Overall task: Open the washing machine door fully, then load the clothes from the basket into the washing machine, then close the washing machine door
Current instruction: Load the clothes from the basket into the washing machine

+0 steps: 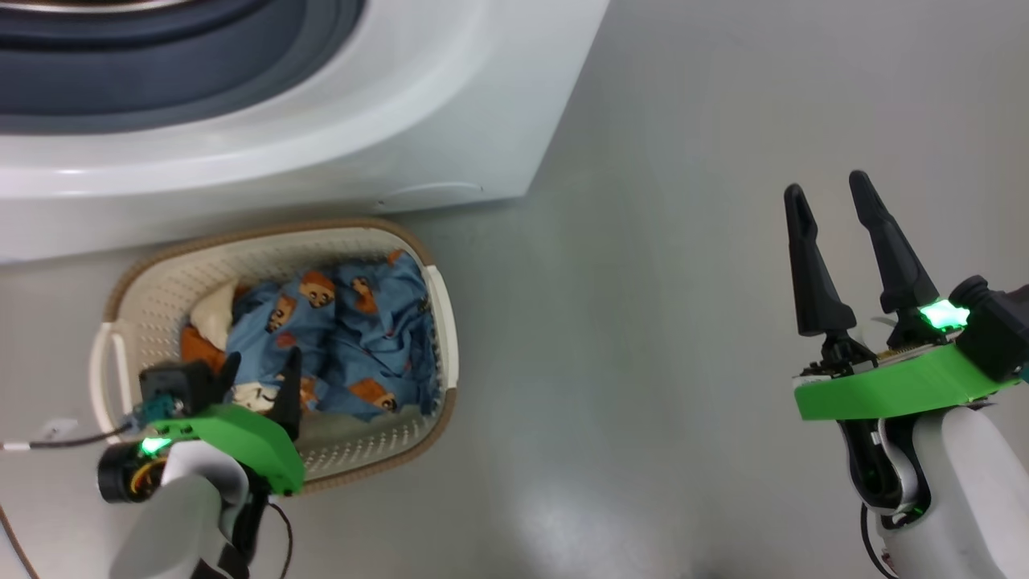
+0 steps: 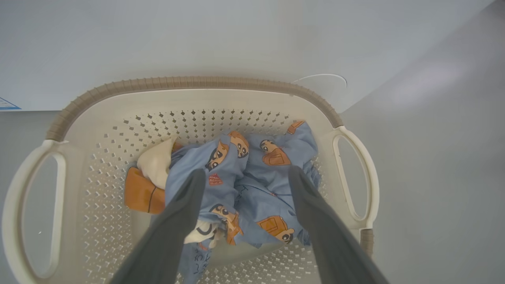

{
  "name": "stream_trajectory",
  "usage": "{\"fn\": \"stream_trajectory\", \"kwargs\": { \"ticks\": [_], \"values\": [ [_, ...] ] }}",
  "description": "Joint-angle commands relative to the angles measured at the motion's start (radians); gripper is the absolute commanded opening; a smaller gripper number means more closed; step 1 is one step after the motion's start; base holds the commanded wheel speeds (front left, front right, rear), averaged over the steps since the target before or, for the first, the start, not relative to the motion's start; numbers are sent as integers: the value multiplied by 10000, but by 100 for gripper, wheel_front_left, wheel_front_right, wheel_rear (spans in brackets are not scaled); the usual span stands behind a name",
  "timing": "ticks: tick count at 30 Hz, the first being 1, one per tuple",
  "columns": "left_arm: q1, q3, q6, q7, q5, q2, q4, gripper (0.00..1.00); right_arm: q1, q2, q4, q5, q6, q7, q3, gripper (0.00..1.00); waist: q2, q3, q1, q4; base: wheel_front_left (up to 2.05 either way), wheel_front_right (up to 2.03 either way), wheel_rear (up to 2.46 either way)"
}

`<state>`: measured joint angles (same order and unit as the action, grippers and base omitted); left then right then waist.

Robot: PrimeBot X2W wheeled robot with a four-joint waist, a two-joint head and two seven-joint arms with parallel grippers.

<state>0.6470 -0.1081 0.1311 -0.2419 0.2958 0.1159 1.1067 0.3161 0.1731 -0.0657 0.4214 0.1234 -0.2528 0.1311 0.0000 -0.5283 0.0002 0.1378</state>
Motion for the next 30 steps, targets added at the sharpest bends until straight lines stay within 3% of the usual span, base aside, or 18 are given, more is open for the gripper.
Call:
{"fn": "stream_trajectory", "kwargs": {
  "ticks": [1,11,25,30],
  "values": [
    [142,172,-80,7,-162,401,129,100,64,-3,293,-108,73,-90,242,100,0,-692,-2,388,0,0,0],
    [1515,156,-314,492,-103,1031,1508,100,528,-227,426,-140,73,-90,435,100,0,-1641,-2,738,0,0,0],
    [2176,256,-886,1212,140,1764,1799,100,844,-238,599,-174,73,-90,621,100,0,-2281,-2,826,0,0,0],
    [2318,314,-842,1460,315,1825,1819,100,937,-201,649,-183,73,-90,731,100,0,-2470,-2,826,0,0,0]
  ]
}}
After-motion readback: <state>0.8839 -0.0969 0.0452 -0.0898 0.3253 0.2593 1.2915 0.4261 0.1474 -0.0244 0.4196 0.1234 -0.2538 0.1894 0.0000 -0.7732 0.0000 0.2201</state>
